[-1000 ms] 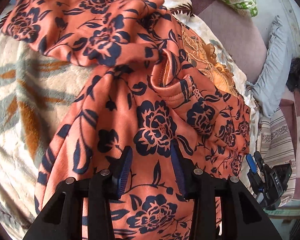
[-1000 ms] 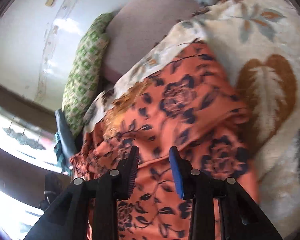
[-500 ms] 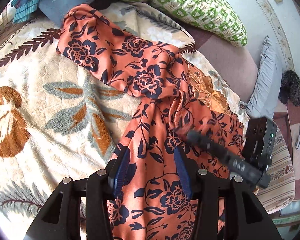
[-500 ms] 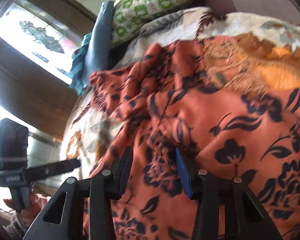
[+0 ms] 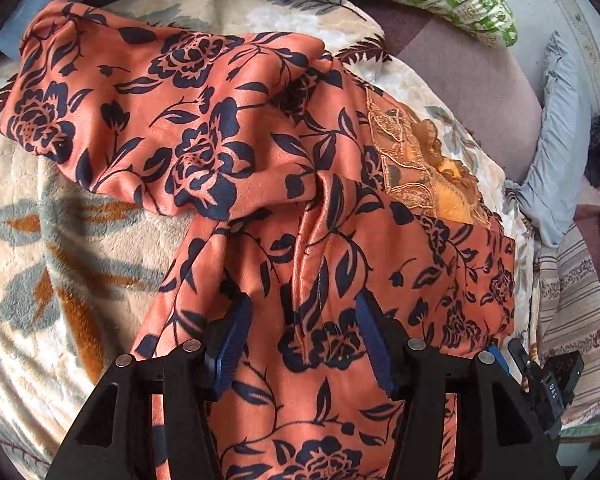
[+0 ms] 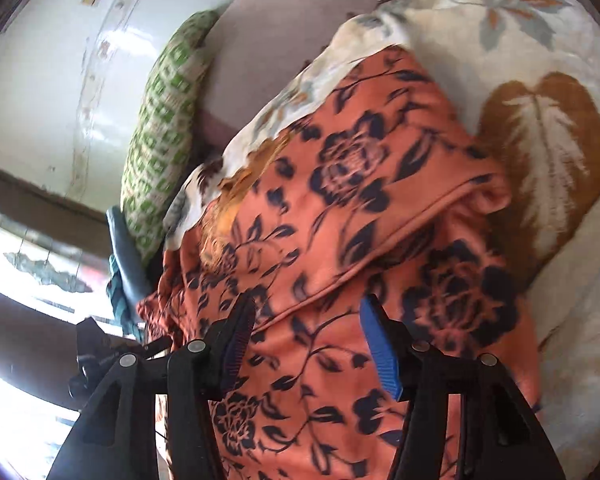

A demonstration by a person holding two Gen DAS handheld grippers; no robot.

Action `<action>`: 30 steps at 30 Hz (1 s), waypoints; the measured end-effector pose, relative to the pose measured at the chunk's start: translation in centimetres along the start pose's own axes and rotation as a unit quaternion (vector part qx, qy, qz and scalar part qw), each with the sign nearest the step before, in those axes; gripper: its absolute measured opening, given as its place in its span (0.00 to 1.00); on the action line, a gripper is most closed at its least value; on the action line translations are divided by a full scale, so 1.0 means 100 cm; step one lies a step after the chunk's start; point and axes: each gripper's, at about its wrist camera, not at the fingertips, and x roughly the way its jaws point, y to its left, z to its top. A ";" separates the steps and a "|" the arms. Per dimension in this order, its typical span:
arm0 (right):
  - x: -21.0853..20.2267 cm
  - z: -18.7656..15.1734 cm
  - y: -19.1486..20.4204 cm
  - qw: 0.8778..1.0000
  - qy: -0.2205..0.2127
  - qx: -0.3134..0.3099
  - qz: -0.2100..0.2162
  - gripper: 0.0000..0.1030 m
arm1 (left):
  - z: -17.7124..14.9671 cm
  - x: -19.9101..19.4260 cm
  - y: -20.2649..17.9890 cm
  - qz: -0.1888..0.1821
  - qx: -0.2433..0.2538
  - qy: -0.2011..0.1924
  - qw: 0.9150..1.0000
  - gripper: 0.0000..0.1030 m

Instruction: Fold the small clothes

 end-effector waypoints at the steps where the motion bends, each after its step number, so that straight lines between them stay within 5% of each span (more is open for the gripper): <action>1: -0.001 0.007 -0.011 1.000 -0.005 0.017 0.005 0.56 | 0.005 0.007 -0.001 -0.009 -0.012 0.004 1.000 0.52; 6: 0.004 0.030 -0.038 0.996 -0.041 0.067 0.038 0.55 | 0.030 0.035 -0.012 -0.020 -0.027 0.004 0.999 0.57; 9: 0.008 0.037 -0.045 0.992 -0.060 0.102 0.045 0.51 | 0.038 0.046 -0.017 -0.037 -0.038 0.000 0.999 0.51; 10: 0.008 0.040 -0.049 0.991 -0.062 0.111 0.045 0.45 | 0.039 0.048 -0.021 -0.043 -0.035 -0.005 0.998 0.28; 11: 0.014 0.041 -0.044 0.991 -0.062 0.114 0.040 0.24 | 0.042 0.050 -0.027 -0.053 -0.026 -0.001 0.998 0.12; 12: 0.012 0.046 -0.043 0.991 -0.062 0.113 0.040 0.05 | 0.046 0.048 -0.033 -0.058 -0.020 0.001 0.998 0.09; 16: -0.021 0.058 -0.023 0.984 -0.134 0.086 0.083 0.05 | 0.057 0.007 -0.063 -0.090 0.032 -0.081 0.992 0.09; 18: -0.027 0.060 -0.022 0.984 -0.141 0.078 0.081 0.05 | 0.059 -0.001 -0.076 -0.075 0.064 -0.108 0.989 0.09; 25: 0.004 0.031 -0.049 0.995 -0.055 0.085 0.017 0.09 | 0.052 0.068 -0.054 0.027 0.067 -0.041 0.997 0.12; 30: -0.022 0.017 -0.031 0.998 -0.032 0.042 0.022 0.19 | 0.055 0.066 -0.053 0.003 0.063 -0.035 0.997 0.15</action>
